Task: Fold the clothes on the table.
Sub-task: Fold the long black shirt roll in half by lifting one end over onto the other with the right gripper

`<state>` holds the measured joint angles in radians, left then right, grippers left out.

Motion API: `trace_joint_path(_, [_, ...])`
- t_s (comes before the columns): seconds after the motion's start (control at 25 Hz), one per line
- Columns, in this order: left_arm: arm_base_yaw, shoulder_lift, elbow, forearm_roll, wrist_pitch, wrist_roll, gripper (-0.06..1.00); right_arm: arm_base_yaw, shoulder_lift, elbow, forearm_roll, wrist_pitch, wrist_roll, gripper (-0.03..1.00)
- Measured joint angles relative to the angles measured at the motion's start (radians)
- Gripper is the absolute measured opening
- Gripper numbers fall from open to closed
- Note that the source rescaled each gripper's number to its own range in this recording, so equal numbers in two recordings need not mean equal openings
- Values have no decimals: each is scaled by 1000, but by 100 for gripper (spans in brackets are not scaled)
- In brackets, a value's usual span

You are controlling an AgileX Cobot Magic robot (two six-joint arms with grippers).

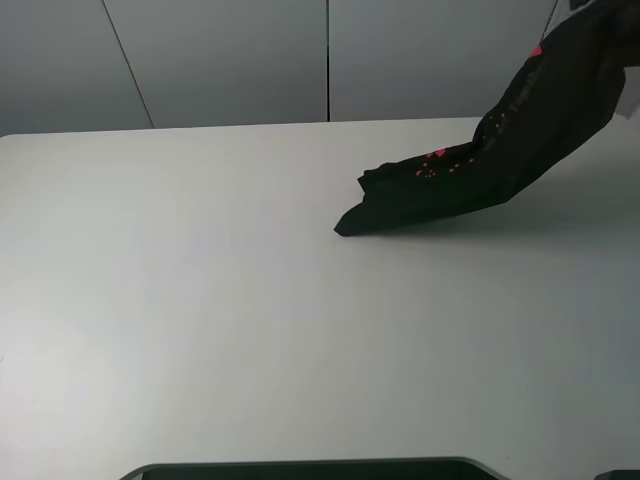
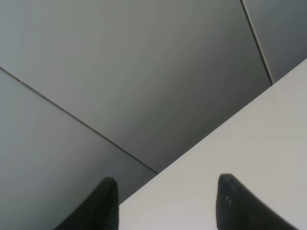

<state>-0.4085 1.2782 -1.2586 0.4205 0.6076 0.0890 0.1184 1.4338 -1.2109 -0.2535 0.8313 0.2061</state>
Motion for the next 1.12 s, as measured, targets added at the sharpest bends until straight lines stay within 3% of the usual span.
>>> trace_joint_path(0.16, [0, 0, 0, 0, 0, 0, 72, 0, 0, 0, 96, -2, -57, 3])
trace_joint_path(0.4, [0, 0, 0, -10, 0, 0, 72, 0, 31, 0, 435, -27, -275, 3])
trace_joint_path(0.52, [0, 0, 0, -35, 4, 0, 72, 2, 98, 0, 552, -34, -336, 3])
trace_joint_path(0.88, [0, -2, 0, -59, 27, 2, 72, 127, 352, 0, 642, -147, -363, 3])
trace_joint_path(1.12, [0, -2, 0, -59, 41, 11, 72, 160, 480, -1, 686, -183, -365, 3])
